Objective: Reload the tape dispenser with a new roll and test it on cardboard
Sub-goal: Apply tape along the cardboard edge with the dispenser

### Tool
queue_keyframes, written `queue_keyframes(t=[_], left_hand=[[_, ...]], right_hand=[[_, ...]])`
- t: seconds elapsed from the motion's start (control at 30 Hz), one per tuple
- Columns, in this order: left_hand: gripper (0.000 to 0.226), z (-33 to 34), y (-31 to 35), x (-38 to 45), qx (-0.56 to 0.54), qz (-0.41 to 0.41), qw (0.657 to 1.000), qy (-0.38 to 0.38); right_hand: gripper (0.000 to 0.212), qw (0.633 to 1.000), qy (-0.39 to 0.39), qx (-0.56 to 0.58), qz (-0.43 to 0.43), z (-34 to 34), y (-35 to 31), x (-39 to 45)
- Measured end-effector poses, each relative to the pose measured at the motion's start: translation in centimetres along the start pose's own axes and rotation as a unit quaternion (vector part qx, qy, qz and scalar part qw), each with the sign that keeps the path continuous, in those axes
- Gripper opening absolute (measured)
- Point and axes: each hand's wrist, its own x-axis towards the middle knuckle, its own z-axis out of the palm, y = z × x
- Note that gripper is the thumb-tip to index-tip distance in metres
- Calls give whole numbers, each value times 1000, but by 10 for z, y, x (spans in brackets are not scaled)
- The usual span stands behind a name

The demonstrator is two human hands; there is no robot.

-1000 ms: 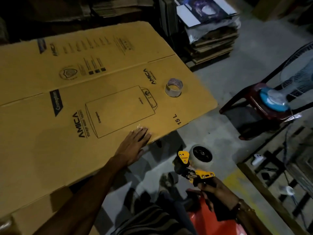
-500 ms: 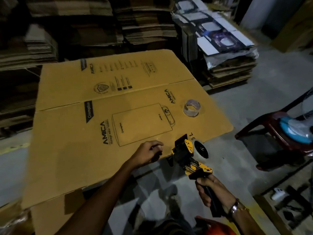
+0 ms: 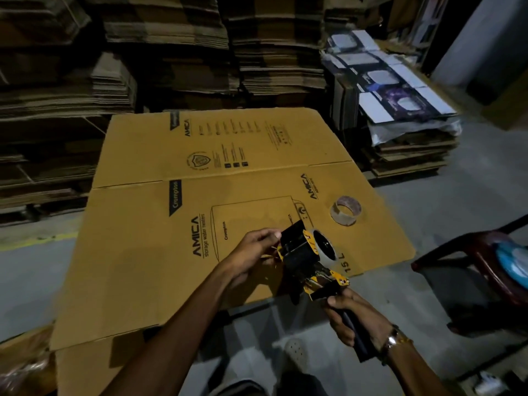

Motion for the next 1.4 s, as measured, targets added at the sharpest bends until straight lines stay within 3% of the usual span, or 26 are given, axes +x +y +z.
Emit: queue_keyframes(t=[0.3,0.4,0.57,0.67,0.73,0.87,1.0,1.13,1.4], left_hand=[[18,-11,22,53,33,19,998,51],[13,-8,34,77,18,28,996,78],[11,-1,50,127,-17,42,990,131],[10,3,55,154,-35,49,985,163],[10,3,56,166,-42,50,981,183],[8,-1,59,189,-56,38,970,233],[17,-11,62,206,-61,13,960,273],[25,-17,65,218,-31,-17,949,314],[32,-25,54,237,12,-60,938,341]], right_hand=[[39,989,-84,-113,41,-43,-66,67],[33,980,-88,-170,58,-64,-99,97],[37,928,-72,-363,45,-85,-166,143],[59,880,-30,-474,7,-110,-194,179],[78,871,-7,-491,4,-123,-205,202],[59,852,-29,-522,-36,-126,-232,238],[78,806,-46,-587,-60,-131,-242,278],[66,761,-35,-644,-70,-131,-241,311],[70,713,-33,-692,-105,-143,-236,350]])
